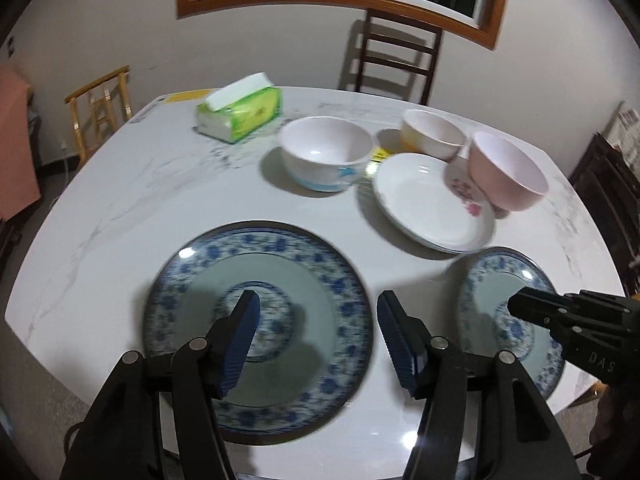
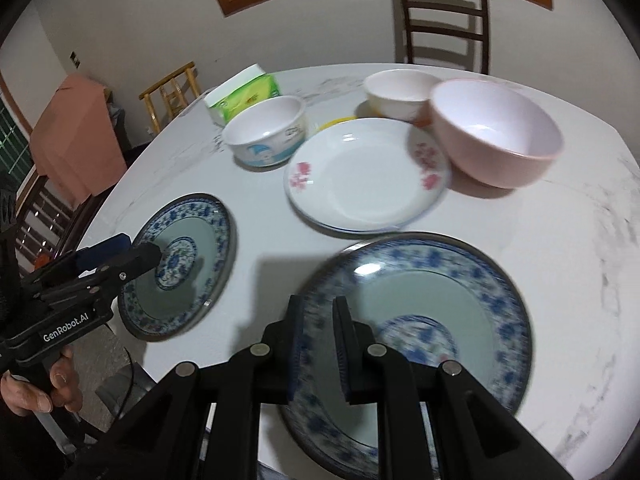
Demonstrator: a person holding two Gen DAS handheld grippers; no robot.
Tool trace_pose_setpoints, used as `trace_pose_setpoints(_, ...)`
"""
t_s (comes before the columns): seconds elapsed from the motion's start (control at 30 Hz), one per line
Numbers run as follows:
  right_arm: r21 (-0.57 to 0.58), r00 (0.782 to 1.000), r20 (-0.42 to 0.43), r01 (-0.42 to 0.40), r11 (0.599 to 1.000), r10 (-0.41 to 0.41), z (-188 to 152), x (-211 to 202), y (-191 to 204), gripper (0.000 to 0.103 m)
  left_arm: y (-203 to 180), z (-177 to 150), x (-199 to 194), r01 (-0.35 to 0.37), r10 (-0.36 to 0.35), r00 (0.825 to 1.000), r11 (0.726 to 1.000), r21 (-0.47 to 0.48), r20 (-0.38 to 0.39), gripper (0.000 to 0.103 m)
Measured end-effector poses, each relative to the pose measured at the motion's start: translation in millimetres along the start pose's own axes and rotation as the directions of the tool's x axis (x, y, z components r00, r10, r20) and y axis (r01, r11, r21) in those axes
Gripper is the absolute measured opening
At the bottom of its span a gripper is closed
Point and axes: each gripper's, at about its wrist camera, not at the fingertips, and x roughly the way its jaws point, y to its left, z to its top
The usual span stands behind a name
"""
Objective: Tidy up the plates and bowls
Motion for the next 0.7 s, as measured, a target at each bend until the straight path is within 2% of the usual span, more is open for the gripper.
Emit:
trace_pose_setpoints(0.17, 0.028, 1.0, 0.012, 0.021, 0.999, -0.022, -9.0, -16.2, -24.7, 0.016, -22.3, 0.9, 3.2, 0.075, -0.075, 0.997, 0.997, 0.011, -0.027, 0.057)
trace_pose_setpoints(0.27, 0.037, 0.999, 0.019, 0.033, 0.999, -0.034, -13.5, -23.8, -37.7, 0.016, -32.6, 0.6, 5.6, 0.142, -0.142, 0.989, 0.99, -0.003, -0.048, 0.057)
trace_pose_setpoints(0.47, 0.054, 0.999, 0.022, 0.044, 0.998, -0.045, -22.6, -38.6, -60.0, 0.016, -52.4, 0.1, 6.4, 0.31, -0.312, 0.946, 0.95, -0.031, -0.086, 0.057)
trace_pose_setpoints(0.57, 0.058, 0.998, 0.025, 0.053, 0.997, -0.055, -25.4, -43.1, -67.4, 0.026, -63.9, -0.9, 6.8, 0.372, -0.374, 0.922, 0.927, -0.039, -0.103, 0.059)
trace_pose_setpoints(0.7, 0.078, 0.998, 0.014, 0.055, 0.995, -0.056, -30.3, -44.9, -82.6, 0.028, -75.7, -4.5, 15.2, 0.391, -0.395, 0.906, 0.919, -0.057, -0.151, 0.061)
